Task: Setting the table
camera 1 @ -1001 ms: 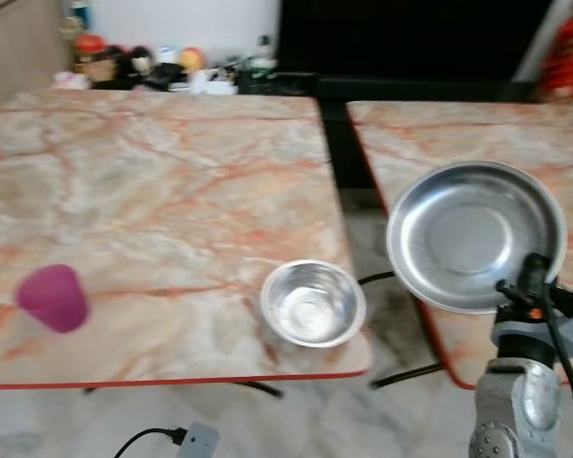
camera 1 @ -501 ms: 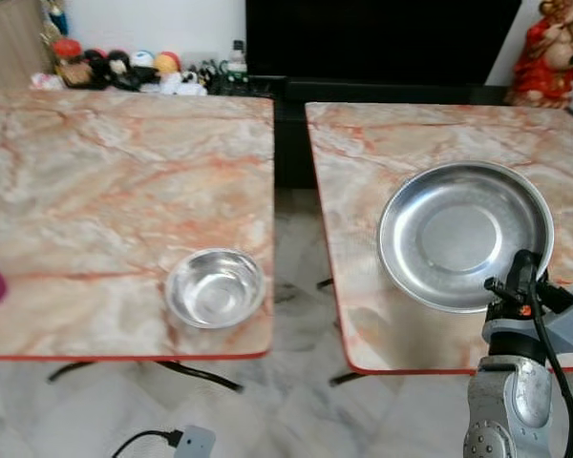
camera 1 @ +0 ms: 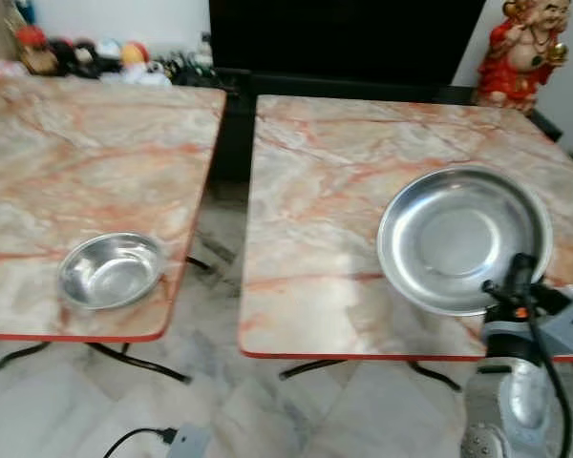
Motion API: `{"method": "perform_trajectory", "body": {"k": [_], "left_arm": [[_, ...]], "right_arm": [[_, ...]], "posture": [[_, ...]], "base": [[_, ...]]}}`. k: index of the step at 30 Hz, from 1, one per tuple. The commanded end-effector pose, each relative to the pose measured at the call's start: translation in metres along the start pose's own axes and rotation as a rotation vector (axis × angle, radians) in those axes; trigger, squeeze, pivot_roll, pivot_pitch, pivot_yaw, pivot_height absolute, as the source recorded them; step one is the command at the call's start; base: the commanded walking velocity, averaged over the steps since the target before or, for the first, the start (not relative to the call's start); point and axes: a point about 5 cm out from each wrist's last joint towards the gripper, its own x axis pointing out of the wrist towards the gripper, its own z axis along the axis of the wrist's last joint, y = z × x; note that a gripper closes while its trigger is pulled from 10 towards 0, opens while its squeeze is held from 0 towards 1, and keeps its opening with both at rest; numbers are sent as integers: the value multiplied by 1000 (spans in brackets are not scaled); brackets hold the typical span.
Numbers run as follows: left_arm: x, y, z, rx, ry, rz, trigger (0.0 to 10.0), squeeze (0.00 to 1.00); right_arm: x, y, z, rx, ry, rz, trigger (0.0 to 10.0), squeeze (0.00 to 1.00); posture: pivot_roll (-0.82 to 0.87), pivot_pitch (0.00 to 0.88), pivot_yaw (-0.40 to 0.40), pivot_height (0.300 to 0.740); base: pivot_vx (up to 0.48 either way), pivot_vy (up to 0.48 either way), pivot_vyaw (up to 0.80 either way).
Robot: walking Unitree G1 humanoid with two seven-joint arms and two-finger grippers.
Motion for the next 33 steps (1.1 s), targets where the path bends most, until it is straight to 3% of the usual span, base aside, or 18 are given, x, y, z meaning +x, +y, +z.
{"method": "perform_trajectory", "body": {"k": [1, 8, 17, 22, 33], "left_arm": [[-1, -4, -8, -5, 30, -14, 10000, 0], [-1, -4, -8, 0, 30, -14, 10000, 0], [-1, -4, -8, -3, 34, -18, 10000, 0], [-1, -5, -8, -3, 35, -21, 10000, 0], [-1, -4, -8, -3, 34, -23, 10000, 0]], "right_arm": [[2, -5, 7, -7, -28, -18, 10000, 0], [2, -15, 4, 24, -7, -95, 10000, 0], [5, -37, -3, 162, 25, -288, 10000, 0], [9, -50, -18, 283, 76, -402, 10000, 0], [19, -56, -39, 405, 144, -514, 10000, 0]], "posture": [[-63, 131, -32, 740], [-65, 132, -32, 740], [-63, 137, -30, 740], [-62, 139, -28, 740], [-57, 138, -23, 740]], "base": [[0, -270, 0], [0, 0, 0], [0, 0, 0], [0, 0, 0], [0, 0, 0]]}}
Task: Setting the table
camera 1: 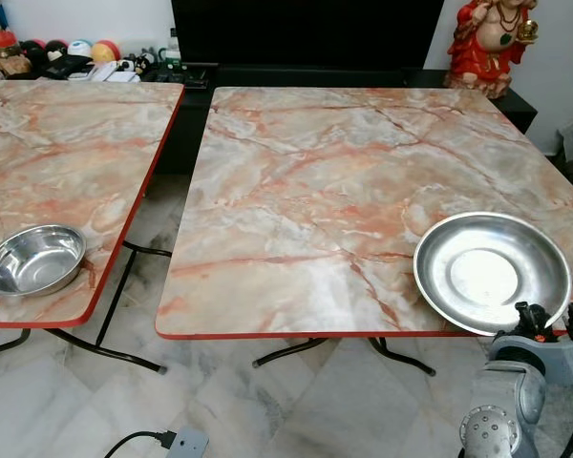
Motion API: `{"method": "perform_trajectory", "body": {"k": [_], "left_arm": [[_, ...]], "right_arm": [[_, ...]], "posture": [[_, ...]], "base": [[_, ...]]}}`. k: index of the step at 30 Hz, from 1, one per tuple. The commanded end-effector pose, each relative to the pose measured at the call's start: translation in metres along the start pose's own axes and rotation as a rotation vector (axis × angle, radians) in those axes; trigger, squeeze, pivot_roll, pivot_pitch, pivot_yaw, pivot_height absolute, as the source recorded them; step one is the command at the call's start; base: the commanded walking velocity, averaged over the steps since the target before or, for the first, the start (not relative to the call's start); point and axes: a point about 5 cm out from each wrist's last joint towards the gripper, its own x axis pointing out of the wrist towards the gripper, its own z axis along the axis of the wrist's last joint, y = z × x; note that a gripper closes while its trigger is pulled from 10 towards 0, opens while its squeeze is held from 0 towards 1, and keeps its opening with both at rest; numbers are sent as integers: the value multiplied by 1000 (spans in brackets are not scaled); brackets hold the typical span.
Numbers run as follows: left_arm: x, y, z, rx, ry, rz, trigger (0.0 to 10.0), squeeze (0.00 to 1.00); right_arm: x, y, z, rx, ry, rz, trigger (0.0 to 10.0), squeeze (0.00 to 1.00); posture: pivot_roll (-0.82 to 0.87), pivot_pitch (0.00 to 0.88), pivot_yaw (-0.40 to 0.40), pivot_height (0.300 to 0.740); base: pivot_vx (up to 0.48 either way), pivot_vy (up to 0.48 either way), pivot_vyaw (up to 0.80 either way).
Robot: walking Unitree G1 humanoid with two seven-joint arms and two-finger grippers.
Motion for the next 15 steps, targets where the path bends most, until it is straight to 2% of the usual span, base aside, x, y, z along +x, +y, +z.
{"method": "perform_trajectory", "body": {"k": [1, 4, 6, 8, 11, 15], "left_arm": [[-2, -2, -10, -4, 42, -9, 10000, 0], [-2, -2, -10, -6, 43, -9, 10000, 0], [-2, -2, -10, -6, 43, -9, 10000, 0], [-2, -2, -11, -3, 45, -11, 10000, 0], [-2, -2, -11, 0, 44, -13, 10000, 0], [-2, -3, -12, 3, 45, -14, 10000, 0]], "right_arm": [[5, -1, 3, 33, -12, -33, 10000, 0], [11, 9, 1, 42, -5, -25, 10000, 0], [11, 11, 1, 42, -6, -23, 10000, 0], [16, 17, -10, 69, 47, -32, 10000, 0], [16, 20, -15, 46, 63, -21, 10000, 0], [16, 24, -22, 63, 82, -30, 10000, 0]], "posture": [[-56, 138, -21, 740], [-53, 138, -22, 740], [-53, 138, -22, 740], [-45, 130, -21, 740], [-38, 124, -22, 740], [-38, 112, -23, 740]], "base": [[0, 0, 0], [0, 0, 0], [0, 0, 0], [0, 0, 0], [0, 0, 0], [0, 0, 0]]}}
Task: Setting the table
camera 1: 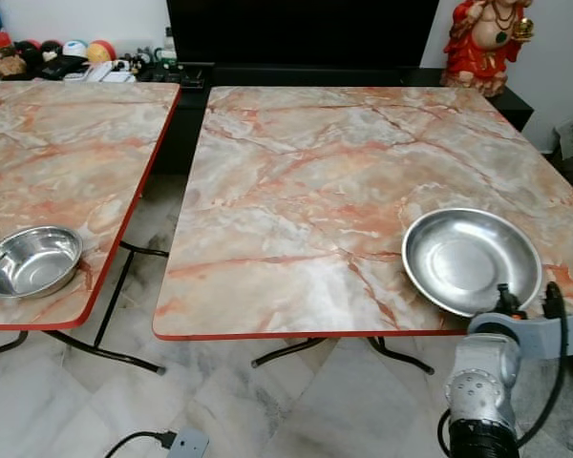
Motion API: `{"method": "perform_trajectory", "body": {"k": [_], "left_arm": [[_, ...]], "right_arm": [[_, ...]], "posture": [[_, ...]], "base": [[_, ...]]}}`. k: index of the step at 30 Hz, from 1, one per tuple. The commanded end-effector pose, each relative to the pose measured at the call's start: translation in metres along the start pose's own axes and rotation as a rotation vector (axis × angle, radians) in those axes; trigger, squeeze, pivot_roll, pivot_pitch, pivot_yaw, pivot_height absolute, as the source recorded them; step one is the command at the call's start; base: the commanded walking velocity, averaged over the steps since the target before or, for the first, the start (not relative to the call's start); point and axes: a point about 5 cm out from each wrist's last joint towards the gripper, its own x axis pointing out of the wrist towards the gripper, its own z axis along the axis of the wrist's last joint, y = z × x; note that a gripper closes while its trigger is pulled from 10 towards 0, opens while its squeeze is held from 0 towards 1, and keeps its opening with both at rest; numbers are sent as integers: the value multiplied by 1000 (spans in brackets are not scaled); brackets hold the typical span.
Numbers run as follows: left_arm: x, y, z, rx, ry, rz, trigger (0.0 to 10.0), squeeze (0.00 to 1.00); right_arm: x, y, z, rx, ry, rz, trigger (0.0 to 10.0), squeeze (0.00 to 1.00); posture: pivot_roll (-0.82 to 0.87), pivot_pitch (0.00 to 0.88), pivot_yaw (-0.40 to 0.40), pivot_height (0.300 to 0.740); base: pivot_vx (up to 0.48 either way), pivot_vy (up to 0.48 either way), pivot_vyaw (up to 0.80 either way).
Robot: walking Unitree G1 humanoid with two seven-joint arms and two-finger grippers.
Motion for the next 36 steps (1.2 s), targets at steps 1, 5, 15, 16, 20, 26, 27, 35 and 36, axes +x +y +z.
{"method": "perform_trajectory", "body": {"k": [1, 5, 15, 16, 20, 26, 27, 35, 36], "left_arm": [[-2, -3, -11, 3, 43, -9, 10000, 0], [-2, -3, -12, 8, 45, -11, 10000, 0], [-2, -3, -11, 9, 41, -11, 10000, 0], [-2, -3, -11, 8, 41, -10, 10000, 0], [-2, -3, -11, 6, 40, -11, 10000, 0], [-2, -2, -10, 1, 42, -10, 10000, 0], [-2, -2, -10, 1, 42, -10, 10000, 0], [-1, -2, -10, -1, 41, -7, 10000, 0], [-1, -2, -10, 0, 41, -8, 10000, 0]], "right_arm": [[1, 4, 3, 17, -21, 5, 10000, 0], [1, 4, 0, 7, -17, -4, 10000, 55], [-1, 3, -2, -5, -20, -23, 10000, 671], [-1, 3, -2, -5, -19, -22, 10000, 655], [-1, 4, -3, -4, -12, -16, 10000, 0], [-5, 8, -5, -16, -11, 11, 10000, 0], [-5, 8, -5, -16, -11, 11, 10000, 0], [-10, 8, -8, -11, -8, 0, 10000, 0], [-11, 8, -8, -10, -8, 0, 10000, 0]], "posture": [[-37, 111, -23, 740], [-37, 107, -24, 740], [-40, 114, -24, 740], [-40, 114, -24, 740], [-37, 121, -26, 740], [-39, 129, -25, 740], [-39, 129, -25, 740], [-41, 132, -24, 740], [-41, 132, -24, 740]], "base": [[0, 0, 0], [0, 0, 0], [0, 0, 0], [0, 0, 0], [0, 0, 0], [0, 0, 0], [0, 0, 0], [0, 0, 0], [0, 0, 0]]}}
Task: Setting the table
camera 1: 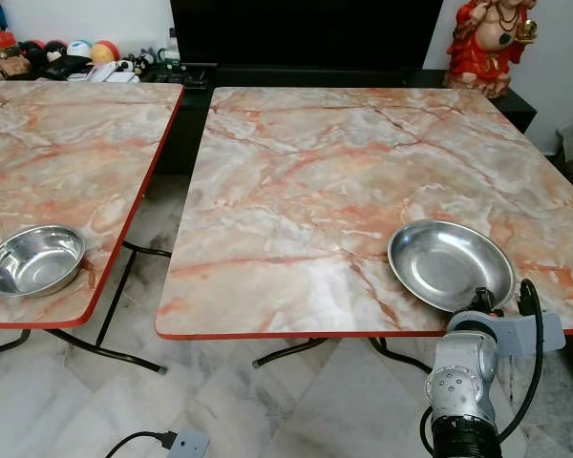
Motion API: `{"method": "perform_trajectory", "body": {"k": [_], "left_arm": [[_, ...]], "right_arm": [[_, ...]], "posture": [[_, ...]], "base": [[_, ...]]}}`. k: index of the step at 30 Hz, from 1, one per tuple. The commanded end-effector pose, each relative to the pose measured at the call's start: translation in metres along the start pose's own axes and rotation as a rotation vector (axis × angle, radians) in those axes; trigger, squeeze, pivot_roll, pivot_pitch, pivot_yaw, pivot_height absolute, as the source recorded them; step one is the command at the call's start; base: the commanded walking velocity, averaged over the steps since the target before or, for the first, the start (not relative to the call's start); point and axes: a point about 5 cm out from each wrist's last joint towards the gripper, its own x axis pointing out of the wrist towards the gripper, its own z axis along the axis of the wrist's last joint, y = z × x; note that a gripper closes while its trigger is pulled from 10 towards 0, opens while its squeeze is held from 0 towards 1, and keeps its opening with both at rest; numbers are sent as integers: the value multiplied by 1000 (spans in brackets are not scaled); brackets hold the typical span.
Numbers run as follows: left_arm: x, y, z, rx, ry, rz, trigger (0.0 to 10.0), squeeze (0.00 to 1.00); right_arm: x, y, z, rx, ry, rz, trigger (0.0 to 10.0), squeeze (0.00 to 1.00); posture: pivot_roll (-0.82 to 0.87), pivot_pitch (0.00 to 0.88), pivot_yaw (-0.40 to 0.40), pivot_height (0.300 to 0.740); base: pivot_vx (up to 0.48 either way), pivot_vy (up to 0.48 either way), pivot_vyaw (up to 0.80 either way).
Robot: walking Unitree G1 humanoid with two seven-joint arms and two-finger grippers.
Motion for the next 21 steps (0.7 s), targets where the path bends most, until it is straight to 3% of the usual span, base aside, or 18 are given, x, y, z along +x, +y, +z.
{"method": "perform_trajectory", "body": {"k": [1, 2, 5, 6, 7, 8, 9, 16, 21], "left_arm": [[-1, -2, -9, -4, 40, -6, 10000, 0], [-1, -2, -9, -4, 40, -6, 10000, 0], [-1, -2, -9, -5, 39, -7, 10000, 0], [-1, -2, -9, -5, 39, -7, 10000, 0], [-1, -3, -9, -6, 39, -8, 10000, 0], [-1, -3, -9, -6, 39, -8, 10000, 0], [-1, -3, -9, -7, 39, -8, 10000, 0], [-1, -3, -9, -8, 40, -9, 10000, 0], [-1, -3, -9, -10, 39, -4, 10000, 0]], "right_arm": [[-2, -2, 3, -15, -17, -6, 10000, 557], [-2, -3, 3, -14, -21, -12, 10000, 1000], [-3, -4, 7, -18, -40, -23, 10000, 1000], [-3, -4, 9, -17, -47, -26, 10000, 933], [-4, -4, 11, -16, -60, -33, 10000, 435], [-4, -4, 12, -15, -65, -37, 10000, 435], [-5, -4, 13, -14, -73, -43, 10000, 0], [-12, -5, 20, -52, -120, -35, 10000, 0], [-19, 1, 32, -196, -208, 48, 10000, 0]], "posture": [[-47, 134, -23, 740], [-47, 134, -25, 740], [-49, 135, -26, 740], [-49, 135, -26, 740], [-49, 135, -26, 740], [-50, 136, -28, 740], [-50, 137, -28, 740], [-53, 137, -31, 740], [-51, 129, -28, 740]], "base": [[0, 0, 0], [0, 0, 0], [0, 0, 0], [0, 0, 0], [0, 0, 0], [0, 0, 0], [0, 0, 0], [0, 0, 0], [0, 0, 0]]}}
